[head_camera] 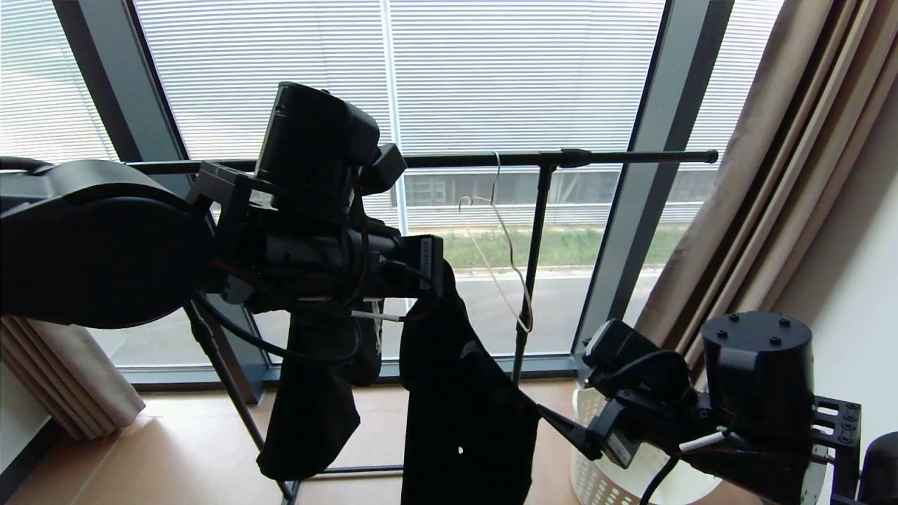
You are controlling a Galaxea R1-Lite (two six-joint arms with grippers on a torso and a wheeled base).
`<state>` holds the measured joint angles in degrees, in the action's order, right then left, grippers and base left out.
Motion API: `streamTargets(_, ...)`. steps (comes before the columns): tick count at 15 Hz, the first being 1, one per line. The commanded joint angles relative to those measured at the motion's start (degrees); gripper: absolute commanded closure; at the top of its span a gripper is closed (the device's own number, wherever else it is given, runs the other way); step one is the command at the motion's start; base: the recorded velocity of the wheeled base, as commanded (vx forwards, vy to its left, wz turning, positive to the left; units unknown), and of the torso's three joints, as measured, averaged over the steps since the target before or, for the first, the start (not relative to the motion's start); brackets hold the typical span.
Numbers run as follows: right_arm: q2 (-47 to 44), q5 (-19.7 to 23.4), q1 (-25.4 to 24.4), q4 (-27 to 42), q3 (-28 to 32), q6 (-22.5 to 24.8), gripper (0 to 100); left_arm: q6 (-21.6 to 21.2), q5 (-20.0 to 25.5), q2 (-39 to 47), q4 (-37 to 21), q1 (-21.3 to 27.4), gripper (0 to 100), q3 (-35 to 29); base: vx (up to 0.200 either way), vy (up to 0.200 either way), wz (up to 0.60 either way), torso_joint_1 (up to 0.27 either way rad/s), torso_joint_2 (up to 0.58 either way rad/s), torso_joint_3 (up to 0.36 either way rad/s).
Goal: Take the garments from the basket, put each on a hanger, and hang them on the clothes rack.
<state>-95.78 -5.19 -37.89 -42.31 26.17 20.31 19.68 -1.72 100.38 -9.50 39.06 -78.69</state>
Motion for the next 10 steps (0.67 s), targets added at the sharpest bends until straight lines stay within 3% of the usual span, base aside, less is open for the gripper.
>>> streamTargets(1,-0.8,1.4,0.0,-3.0,-3.1,0.5,0,0.0,0.0,-0.1,0.0,0.1,100,-0.5,0.000,0.000,0.00,0.000,0.00,0.000)
streamTargets(4,-2.3,2.7,-0.2,-8.3,-3.8,0.3,0,0.0,0.0,-0.1,-0.1,0.6,100,-0.2,0.000,0.000,0.00,0.000,0.00,0.000)
streamTargets(6,-4.3,1.9,-4.1,-15.1,-2.0,-4.8,0,-0.1,0.0,-0.1,-0.3,0.8,100,0.0,0.000,0.000,0.00,0.000,0.00,0.000)
streamTargets(9,-6.3,-10.9,-11.4,-16.9,5.1,-13.2,0,-0.2,0.0,-0.2,-0.3,1.0,100,0.9,0.000,0.000,0.00,0.000,0.00,0.000)
streamTargets(10,-6.4,-12.6,-13.0,-16.7,7.3,-14.6,0,-0.2,-0.3,-0.2,-0.3,1.5,100,1.2,0.000,0.000,0.00,0.000,0.00,0.000)
